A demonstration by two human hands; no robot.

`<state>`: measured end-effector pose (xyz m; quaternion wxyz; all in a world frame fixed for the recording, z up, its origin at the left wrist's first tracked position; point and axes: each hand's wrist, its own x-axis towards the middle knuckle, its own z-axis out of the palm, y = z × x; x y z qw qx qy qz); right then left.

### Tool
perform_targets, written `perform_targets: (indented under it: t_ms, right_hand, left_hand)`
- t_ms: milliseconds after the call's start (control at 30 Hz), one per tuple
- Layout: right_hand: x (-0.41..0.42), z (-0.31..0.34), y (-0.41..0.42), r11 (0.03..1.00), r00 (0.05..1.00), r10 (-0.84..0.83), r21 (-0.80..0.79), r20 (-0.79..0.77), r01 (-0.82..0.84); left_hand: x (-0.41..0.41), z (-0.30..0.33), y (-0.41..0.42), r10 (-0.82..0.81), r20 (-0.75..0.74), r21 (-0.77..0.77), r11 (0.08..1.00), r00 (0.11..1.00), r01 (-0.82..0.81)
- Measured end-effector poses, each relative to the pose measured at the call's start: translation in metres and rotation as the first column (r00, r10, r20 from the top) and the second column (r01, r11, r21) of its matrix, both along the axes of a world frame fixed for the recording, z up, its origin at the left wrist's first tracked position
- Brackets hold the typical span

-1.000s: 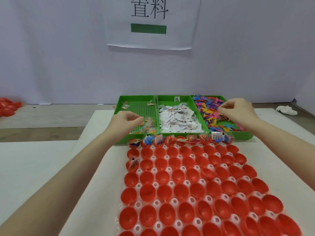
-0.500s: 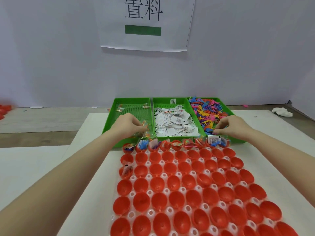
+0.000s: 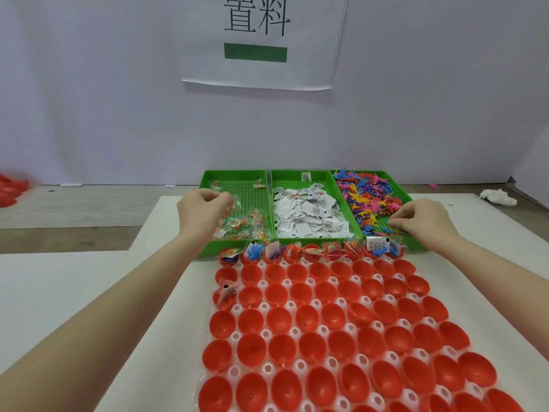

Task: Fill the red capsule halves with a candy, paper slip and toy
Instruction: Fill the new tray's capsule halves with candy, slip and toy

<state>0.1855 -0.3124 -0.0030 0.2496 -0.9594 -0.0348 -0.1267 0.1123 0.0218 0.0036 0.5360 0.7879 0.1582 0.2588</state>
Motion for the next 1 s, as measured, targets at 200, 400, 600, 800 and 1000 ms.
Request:
perform_targets:
  t_ms: [200, 400, 600, 800, 1000]
  right_hand:
    - [-0.003, 0.015, 0.023, 0.899, 0.996, -0.039, 0.438, 0.082, -0.001]
    - [-0.003, 0.025, 0.069, 0.959, 0.99, 0.104, 0.273, -0.098, -0.074]
    - [-0.009, 0.019, 0.097, 0.921, 0.947, 0.199, -0.283, -0.252, -0.269]
    - [-0.009, 0.013, 0.101, 0.923, 0.966, 0.09, -0.343, -0.243, -0.172]
    - [-0.011, 0.02, 0.092, 0.991, 0.991, 0.13, -0.012, -0.03, -0.13]
  left_hand:
    - [-0.032, 0.006, 0.0, -0.167, 0.053, -0.553, 0.816, 0.985, 0.168]
    - [-0.079, 0.0, -0.009, -0.291, 0.13, -0.507, 0.802, 0.948, 0.316]
    - [-0.095, 0.008, -0.024, -0.297, 0.159, -0.469, 0.817, 0.942, 0.337]
    - [-0.102, 0.014, -0.035, -0.301, 0.182, -0.395, 0.849, 0.936, 0.35]
    - [-0.102, 0.015, -0.03, -0.271, 0.196, -0.311, 0.894, 0.942, 0.322]
